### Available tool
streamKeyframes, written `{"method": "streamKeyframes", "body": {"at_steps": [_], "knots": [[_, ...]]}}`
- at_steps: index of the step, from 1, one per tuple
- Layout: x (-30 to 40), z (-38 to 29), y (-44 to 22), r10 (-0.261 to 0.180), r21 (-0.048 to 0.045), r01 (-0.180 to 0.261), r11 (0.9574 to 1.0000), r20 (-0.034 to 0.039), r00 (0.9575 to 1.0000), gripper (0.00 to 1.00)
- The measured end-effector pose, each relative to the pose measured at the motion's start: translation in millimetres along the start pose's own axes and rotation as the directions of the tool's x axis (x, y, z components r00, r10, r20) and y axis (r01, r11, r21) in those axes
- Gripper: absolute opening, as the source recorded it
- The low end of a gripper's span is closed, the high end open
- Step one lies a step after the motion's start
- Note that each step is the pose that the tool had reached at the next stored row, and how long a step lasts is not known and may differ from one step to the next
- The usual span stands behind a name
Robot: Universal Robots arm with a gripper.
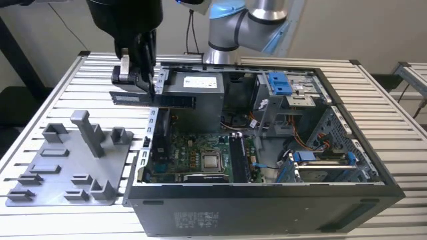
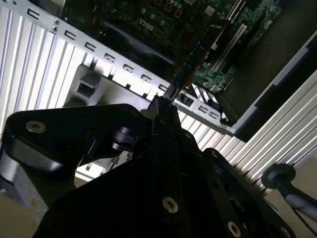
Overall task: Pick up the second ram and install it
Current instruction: 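Pick up the second ram and move it above second insertion slot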
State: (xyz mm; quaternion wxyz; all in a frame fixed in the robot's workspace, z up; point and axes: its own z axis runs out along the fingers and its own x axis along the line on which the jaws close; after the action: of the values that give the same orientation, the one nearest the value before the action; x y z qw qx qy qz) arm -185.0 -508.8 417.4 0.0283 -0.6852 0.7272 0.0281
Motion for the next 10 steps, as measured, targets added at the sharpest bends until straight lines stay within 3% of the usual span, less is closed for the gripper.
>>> {"method": "streamKeyframes", "body": {"at_steps": [10], "knots": [[-2.5,0.9,-43.8,0.0,0.0,0.0,1.0,0.0,1.0,0.14]]}}
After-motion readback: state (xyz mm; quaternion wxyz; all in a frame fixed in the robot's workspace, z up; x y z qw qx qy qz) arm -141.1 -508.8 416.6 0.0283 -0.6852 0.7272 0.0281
